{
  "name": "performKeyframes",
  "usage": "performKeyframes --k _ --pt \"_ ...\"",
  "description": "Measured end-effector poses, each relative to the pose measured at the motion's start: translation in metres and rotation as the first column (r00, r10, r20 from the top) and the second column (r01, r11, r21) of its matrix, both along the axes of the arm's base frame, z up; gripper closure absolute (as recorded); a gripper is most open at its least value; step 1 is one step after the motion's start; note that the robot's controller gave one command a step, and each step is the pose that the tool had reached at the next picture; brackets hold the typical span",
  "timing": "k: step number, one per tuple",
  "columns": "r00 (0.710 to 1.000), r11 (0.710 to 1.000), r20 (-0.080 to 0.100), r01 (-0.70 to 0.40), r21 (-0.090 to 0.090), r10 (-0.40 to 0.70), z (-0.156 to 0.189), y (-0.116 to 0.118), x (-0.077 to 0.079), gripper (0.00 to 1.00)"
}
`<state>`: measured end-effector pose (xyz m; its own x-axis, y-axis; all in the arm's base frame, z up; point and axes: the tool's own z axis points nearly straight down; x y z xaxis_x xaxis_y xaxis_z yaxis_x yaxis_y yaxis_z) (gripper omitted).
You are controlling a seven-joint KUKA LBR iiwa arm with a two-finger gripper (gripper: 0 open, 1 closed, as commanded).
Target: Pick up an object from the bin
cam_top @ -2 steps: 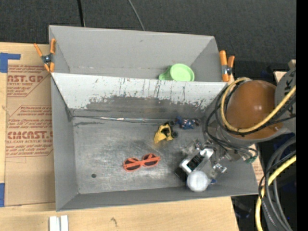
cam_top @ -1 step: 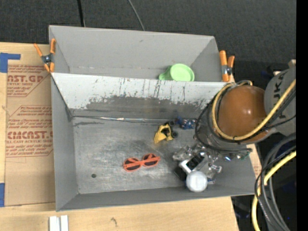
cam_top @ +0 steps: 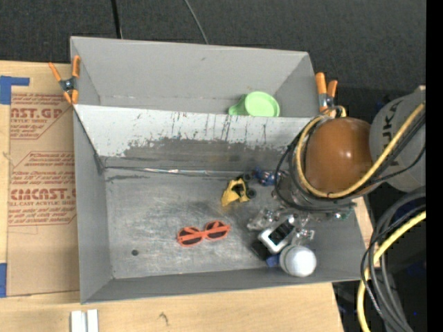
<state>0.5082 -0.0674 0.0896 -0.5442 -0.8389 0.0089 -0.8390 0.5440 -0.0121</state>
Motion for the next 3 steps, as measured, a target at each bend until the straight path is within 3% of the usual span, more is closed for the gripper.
performKeyframes --k 3 --pt "1.0 1.0 0.01 0.001 0.004 -0.001 0.002 -0.0018 -0.0039 1.0"
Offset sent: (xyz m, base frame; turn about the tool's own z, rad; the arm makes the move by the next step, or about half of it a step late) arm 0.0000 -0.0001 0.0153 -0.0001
